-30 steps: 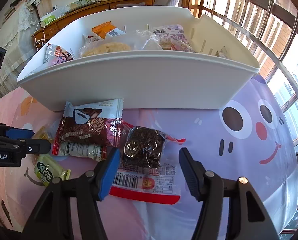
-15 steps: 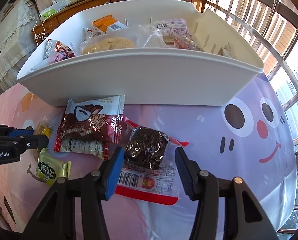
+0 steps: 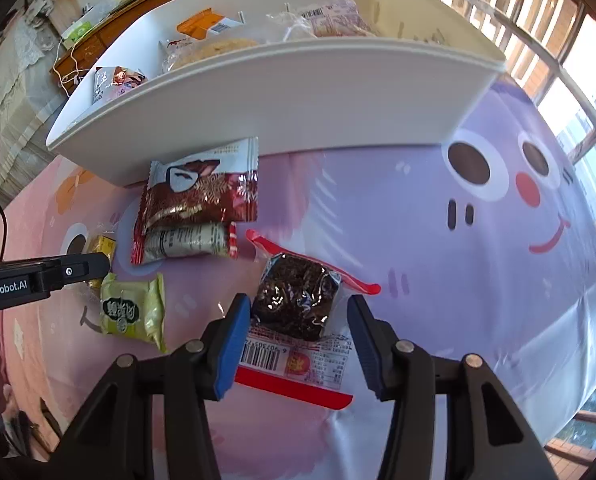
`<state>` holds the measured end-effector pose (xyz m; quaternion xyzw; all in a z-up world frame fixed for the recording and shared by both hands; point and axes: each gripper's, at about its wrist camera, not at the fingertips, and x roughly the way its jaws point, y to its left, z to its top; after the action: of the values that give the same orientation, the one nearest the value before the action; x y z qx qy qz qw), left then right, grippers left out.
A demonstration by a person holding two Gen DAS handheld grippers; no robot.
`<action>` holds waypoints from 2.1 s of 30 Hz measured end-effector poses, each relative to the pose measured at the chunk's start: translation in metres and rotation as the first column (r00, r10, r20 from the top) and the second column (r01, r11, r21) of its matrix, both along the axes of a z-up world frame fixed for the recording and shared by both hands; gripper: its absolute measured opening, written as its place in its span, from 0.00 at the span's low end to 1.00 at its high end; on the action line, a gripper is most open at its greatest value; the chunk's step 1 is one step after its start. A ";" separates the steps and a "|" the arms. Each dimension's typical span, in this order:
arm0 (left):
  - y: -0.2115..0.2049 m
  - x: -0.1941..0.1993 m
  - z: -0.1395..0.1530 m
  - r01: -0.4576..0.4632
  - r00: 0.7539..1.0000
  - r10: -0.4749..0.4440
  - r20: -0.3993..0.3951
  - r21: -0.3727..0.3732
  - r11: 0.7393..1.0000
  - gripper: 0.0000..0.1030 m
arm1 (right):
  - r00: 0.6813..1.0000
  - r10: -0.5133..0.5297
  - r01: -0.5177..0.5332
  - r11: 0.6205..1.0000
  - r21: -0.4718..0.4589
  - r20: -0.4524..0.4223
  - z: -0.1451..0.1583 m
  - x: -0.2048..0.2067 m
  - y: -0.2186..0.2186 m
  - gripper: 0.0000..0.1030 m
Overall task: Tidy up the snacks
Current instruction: 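Grasp the yellow-labelled clear snack bag with the left tool, then grasp the dark brownie pack with red strip with the right tool while the left tool holds the yellow bag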
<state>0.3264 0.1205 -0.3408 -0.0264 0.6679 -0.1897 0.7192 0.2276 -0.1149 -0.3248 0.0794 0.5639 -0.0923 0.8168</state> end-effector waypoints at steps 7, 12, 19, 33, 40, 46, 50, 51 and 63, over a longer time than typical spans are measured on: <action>0.003 -0.011 0.009 -0.006 1.000 0.006 0.000 -0.004 1.000 0.24 | 0.997 -0.053 0.057 0.996 0.074 -0.055 0.000 -0.018 -0.002 0.49; -0.004 -0.023 0.022 0.003 1.000 -0.003 0.027 -0.014 1.000 0.24 | 0.992 -0.081 0.092 0.989 0.115 -0.094 0.003 -0.031 -0.002 0.48; -0.015 -0.042 0.048 0.015 0.997 -0.013 0.072 -0.026 1.000 0.24 | 0.993 -0.063 0.079 0.984 0.160 -0.099 0.016 -0.039 -0.003 0.11; -0.019 -0.073 0.087 -0.119 0.983 0.119 0.141 -0.008 0.993 0.24 | 0.987 0.132 -0.100 0.953 0.286 -0.094 0.026 -0.018 -0.022 0.01; -0.023 -0.084 0.094 -0.166 0.973 0.165 0.163 -0.006 0.986 0.24 | 0.968 0.197 -0.135 0.930 0.341 -0.154 0.020 -0.010 -0.021 0.07; -0.020 -0.088 0.099 -0.155 0.972 0.153 0.179 -0.001 0.988 0.24 | 0.962 0.169 -0.087 0.932 0.351 -0.213 0.009 -0.006 -0.018 0.36; -0.015 -0.088 0.100 -0.137 0.973 0.135 0.185 0.002 0.991 0.24 | 0.959 0.140 -0.052 0.943 0.329 -0.248 0.003 -0.003 -0.013 0.47; -0.013 -0.088 0.100 -0.133 0.974 0.130 0.187 0.005 0.991 0.24 | 0.959 0.129 -0.042 0.946 0.322 -0.252 0.002 -0.003 -0.011 0.48; 0.013 -0.080 0.094 -0.084 0.981 0.083 0.177 0.000 0.996 0.24 | 0.957 0.015 0.048 0.977 0.208 -0.289 -0.010 -0.003 0.016 0.54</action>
<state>0.2466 0.1337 -0.2467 -0.0347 0.6005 -0.1583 0.7830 0.2243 -0.0992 -0.3347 0.1565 0.6832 -0.0489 0.7116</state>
